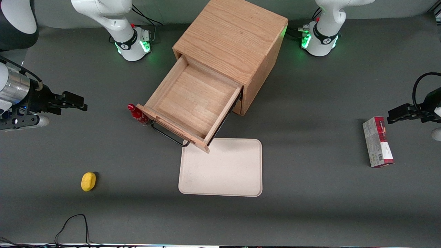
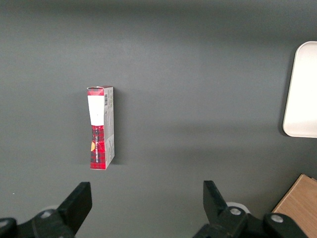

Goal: Open upper drawer

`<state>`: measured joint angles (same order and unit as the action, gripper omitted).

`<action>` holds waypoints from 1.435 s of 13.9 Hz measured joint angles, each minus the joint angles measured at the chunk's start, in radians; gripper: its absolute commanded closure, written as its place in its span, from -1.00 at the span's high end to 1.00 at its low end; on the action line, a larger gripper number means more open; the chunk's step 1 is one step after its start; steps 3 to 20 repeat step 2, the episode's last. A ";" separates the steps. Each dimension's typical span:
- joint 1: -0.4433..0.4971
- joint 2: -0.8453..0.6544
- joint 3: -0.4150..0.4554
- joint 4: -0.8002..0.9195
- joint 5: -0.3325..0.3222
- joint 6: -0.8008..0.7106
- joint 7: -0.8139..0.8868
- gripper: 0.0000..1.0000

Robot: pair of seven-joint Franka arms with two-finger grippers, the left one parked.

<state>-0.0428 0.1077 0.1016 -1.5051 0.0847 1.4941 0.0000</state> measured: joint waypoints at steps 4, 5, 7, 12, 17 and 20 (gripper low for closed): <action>-0.003 0.000 -0.004 0.019 -0.001 -0.052 0.000 1.00; -0.003 0.000 -0.004 0.019 -0.001 -0.052 0.000 1.00; -0.003 0.000 -0.004 0.019 -0.001 -0.052 0.000 1.00; -0.003 0.000 -0.004 0.019 -0.001 -0.052 0.000 1.00; -0.003 0.000 -0.004 0.019 -0.001 -0.052 0.000 1.00; -0.003 0.000 -0.004 0.019 -0.001 -0.052 0.000 1.00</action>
